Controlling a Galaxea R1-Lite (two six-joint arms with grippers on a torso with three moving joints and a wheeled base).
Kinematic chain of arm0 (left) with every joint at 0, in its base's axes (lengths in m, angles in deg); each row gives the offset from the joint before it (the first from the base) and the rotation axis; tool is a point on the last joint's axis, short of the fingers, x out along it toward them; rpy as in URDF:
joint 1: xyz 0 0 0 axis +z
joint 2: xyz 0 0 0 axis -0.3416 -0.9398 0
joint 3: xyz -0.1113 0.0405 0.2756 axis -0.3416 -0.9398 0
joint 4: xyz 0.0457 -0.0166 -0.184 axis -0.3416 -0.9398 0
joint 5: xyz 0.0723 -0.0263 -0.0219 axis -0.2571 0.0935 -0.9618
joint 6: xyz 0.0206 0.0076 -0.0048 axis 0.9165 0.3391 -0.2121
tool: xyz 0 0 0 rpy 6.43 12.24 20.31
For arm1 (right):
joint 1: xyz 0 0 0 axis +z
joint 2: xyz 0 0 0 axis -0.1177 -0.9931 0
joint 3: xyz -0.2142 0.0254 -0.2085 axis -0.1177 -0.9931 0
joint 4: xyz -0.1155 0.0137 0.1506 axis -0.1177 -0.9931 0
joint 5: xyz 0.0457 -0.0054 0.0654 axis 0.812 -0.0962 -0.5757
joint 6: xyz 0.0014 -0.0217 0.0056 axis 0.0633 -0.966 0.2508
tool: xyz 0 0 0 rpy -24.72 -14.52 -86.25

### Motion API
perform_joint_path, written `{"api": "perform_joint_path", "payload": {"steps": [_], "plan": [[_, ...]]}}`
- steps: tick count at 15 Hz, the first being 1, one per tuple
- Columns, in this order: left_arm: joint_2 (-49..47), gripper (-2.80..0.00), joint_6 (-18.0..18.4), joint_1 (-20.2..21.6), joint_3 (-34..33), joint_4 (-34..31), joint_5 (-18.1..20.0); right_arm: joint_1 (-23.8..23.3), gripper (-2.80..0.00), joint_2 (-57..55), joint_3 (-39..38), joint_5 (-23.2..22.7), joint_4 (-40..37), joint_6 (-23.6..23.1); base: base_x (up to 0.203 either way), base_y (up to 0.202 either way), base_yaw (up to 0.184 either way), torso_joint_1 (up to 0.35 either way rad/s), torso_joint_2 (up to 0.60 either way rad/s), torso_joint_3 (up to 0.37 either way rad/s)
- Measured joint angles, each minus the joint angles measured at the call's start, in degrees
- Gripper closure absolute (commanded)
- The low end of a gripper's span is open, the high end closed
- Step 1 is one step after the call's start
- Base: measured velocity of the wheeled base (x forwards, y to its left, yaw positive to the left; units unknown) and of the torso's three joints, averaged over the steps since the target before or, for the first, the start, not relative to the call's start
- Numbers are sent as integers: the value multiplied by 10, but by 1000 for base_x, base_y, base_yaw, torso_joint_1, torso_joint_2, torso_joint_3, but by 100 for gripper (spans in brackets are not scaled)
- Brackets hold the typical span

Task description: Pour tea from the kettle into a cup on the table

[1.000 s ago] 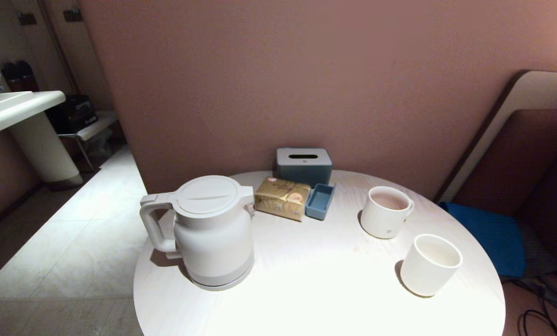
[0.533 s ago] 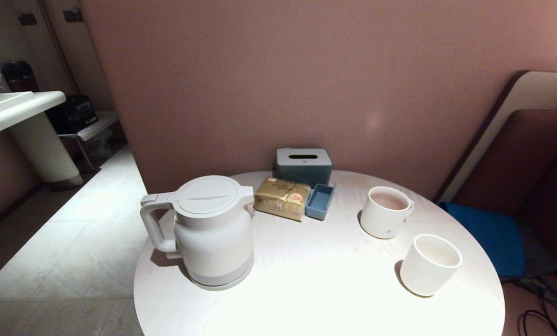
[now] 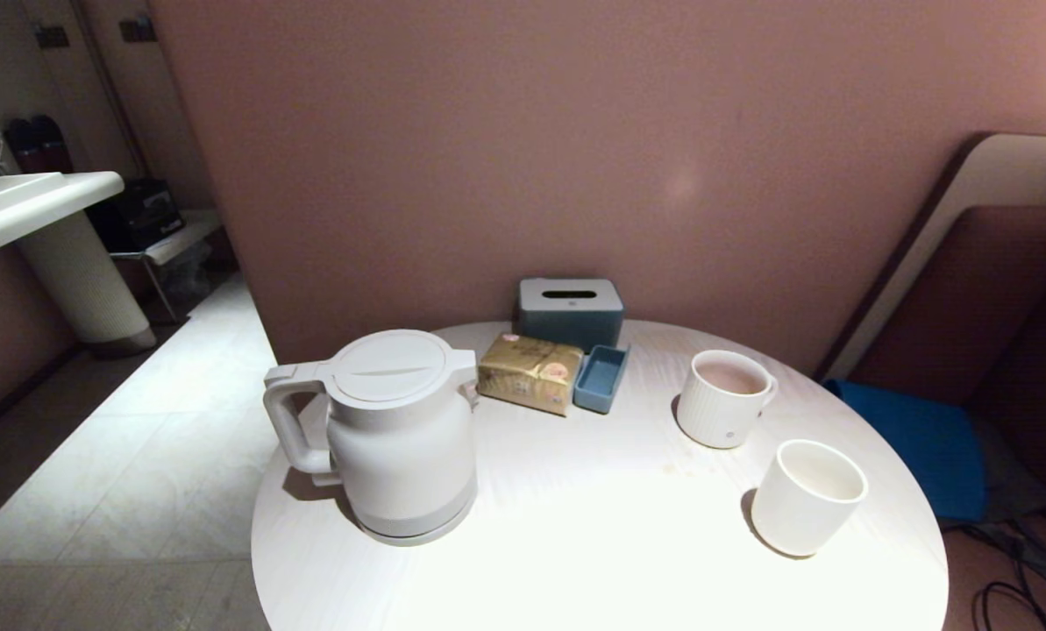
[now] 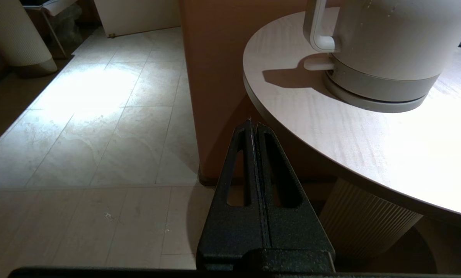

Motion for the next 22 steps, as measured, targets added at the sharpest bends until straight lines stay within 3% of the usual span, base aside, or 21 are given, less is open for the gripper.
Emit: {"api": "perform_joint_path", "payload": {"steps": [2,4,8,9,22], "plan": [[0,0,0,0,0,0,0,0,-280,2,-23,-5,62,-1,0,0,0,0,0,0],[0,0,0,0,0,0,0,0,-280,3,-30,-5,57,32,0,0,0,0,0,0],[0,0,0,0,0,0,0,0,-280,4,-31,-7,56,36,0,0,0,0,0,0],[0,0,0,0,0,0,0,0,0,4,-32,-7,55,36,0,0,0,0,0,0],[0,0,0,0,0,0,0,0,0,4,-32,-2,56,64,0,0,0,0,0,0]]}}
